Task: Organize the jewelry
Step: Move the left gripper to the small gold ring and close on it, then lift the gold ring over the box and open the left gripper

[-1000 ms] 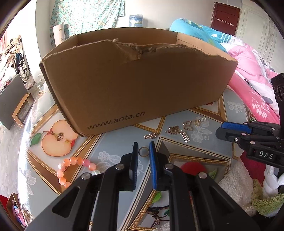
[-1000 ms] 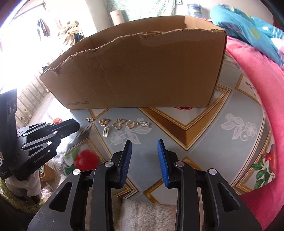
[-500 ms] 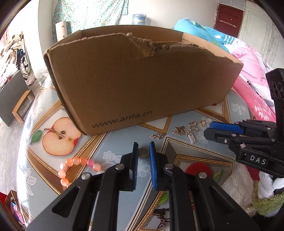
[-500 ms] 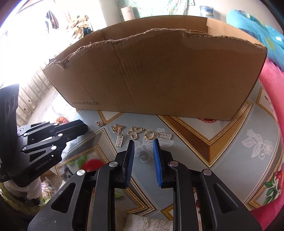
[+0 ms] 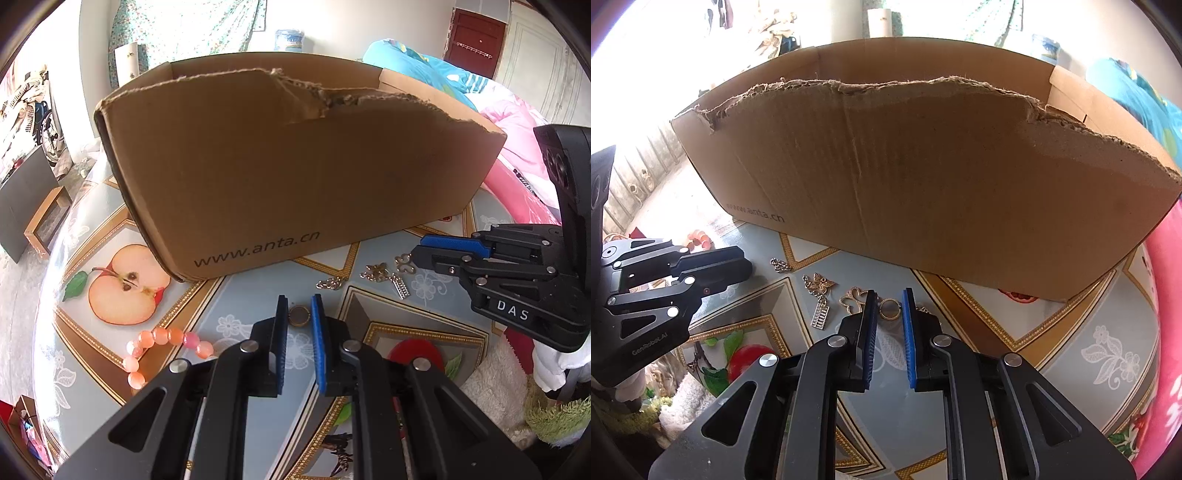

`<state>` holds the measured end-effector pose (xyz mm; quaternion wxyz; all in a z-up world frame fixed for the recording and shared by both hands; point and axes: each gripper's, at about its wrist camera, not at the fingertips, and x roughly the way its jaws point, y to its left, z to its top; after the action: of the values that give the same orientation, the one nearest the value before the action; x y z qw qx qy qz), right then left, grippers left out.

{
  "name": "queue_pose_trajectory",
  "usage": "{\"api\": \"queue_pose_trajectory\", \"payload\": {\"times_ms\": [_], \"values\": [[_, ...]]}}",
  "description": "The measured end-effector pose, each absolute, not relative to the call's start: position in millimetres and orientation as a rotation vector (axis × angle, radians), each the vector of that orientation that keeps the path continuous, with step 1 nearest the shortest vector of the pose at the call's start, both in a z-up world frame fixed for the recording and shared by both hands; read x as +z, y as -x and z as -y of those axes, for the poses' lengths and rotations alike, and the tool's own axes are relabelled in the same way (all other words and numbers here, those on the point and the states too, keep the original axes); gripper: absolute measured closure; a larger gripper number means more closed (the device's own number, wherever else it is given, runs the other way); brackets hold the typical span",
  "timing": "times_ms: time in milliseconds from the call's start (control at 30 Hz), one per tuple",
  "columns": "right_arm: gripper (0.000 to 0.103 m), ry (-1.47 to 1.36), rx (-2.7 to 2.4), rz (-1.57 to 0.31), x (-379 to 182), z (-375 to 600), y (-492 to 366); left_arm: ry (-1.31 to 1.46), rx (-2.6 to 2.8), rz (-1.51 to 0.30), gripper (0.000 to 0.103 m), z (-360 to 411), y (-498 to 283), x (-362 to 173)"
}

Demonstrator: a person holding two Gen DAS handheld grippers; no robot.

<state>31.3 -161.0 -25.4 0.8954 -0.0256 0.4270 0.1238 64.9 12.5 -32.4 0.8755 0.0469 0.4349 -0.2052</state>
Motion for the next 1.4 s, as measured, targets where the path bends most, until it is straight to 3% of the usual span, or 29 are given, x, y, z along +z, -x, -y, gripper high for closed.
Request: {"api": "queue_pose_trajectory", "payload": {"times_ms": [300,800,1400], "values": [[0.093,0.077,0.271,-0.884,-28,131,-44,-0.099,-0.424,-0.905,0.091,-13,-64,-32],[0.093,-0.034,0.275,-0.827,1,161,-14,-0.101,-0.435,-0.862,0.091,-16,-51,-16],[0.093,-0.096,0.36,-0.56,82,173,0,-0.048,-0.602,-0.607,0.091,-17,-41,94]]}}
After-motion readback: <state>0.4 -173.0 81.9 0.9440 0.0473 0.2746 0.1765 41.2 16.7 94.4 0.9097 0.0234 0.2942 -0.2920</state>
